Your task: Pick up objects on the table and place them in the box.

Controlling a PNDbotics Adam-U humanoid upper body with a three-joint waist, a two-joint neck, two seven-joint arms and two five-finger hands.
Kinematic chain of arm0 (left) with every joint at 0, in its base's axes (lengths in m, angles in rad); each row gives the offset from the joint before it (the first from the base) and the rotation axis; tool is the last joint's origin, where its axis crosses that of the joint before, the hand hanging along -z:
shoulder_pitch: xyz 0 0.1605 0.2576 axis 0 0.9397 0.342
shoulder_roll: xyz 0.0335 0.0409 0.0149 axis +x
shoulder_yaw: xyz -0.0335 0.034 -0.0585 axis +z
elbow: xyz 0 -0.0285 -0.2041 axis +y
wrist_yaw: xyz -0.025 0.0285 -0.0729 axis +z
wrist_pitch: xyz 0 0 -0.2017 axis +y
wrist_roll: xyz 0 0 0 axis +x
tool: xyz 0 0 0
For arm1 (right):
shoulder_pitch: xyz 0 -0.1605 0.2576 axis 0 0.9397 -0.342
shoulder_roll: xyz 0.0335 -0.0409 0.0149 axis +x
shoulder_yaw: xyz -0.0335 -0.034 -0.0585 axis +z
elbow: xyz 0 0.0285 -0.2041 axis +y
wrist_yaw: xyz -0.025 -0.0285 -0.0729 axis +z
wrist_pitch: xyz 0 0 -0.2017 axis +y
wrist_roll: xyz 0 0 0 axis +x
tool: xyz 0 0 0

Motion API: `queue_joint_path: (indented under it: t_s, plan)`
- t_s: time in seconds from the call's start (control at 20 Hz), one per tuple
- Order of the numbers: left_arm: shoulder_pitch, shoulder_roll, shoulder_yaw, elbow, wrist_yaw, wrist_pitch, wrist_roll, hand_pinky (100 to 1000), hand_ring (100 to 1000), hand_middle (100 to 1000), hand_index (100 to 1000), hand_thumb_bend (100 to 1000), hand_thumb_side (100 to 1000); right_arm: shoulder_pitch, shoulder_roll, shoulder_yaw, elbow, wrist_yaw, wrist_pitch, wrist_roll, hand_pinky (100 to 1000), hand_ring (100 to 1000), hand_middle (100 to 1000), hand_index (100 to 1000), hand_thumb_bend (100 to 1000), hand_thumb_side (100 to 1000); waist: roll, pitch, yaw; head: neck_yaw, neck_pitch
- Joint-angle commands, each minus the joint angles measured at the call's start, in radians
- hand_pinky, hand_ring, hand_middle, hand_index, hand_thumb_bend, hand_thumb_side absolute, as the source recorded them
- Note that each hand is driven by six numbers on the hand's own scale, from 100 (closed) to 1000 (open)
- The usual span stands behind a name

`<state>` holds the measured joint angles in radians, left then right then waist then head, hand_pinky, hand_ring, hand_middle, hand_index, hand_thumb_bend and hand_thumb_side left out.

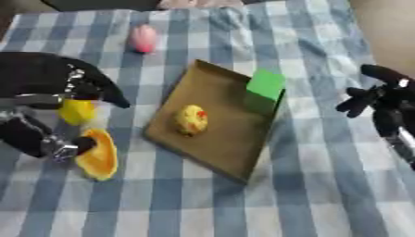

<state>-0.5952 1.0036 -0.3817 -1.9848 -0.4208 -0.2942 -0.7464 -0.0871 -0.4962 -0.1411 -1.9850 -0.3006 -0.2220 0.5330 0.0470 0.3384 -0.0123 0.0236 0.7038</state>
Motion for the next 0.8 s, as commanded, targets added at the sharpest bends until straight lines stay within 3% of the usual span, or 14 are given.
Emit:
queue_joint_path:
  t_s: [0.05,0.5,0.8]
  plan:
    - [0.026,0.084,0.036,-0.015,-0.033,-0.058,0.002,912,885,814,923,516,508,-0.005,-0.015,-0.011,-0.015,0.003,0.001,-0.002,982,722,557,971,100,481,-0.003,-0.014,0.0,0.001,0.0]
    - [0.058,0.076,-0.024,-0.015,-0.111,-0.068,-0.001,900,878,806,915,493,319,-0.009,-0.002,-0.009,-0.015,0.004,0.005,0.006,983,722,557,972,100,486,-0.008,-0.005,-0.014,0.016,-0.003]
    - [0.064,0.077,-0.042,-0.015,-0.09,-0.07,-0.059,902,880,806,916,464,401,-0.01,0.004,-0.01,-0.015,0.006,0.01,0.008,984,722,558,972,100,490,-0.007,-0.003,-0.017,0.018,-0.001]
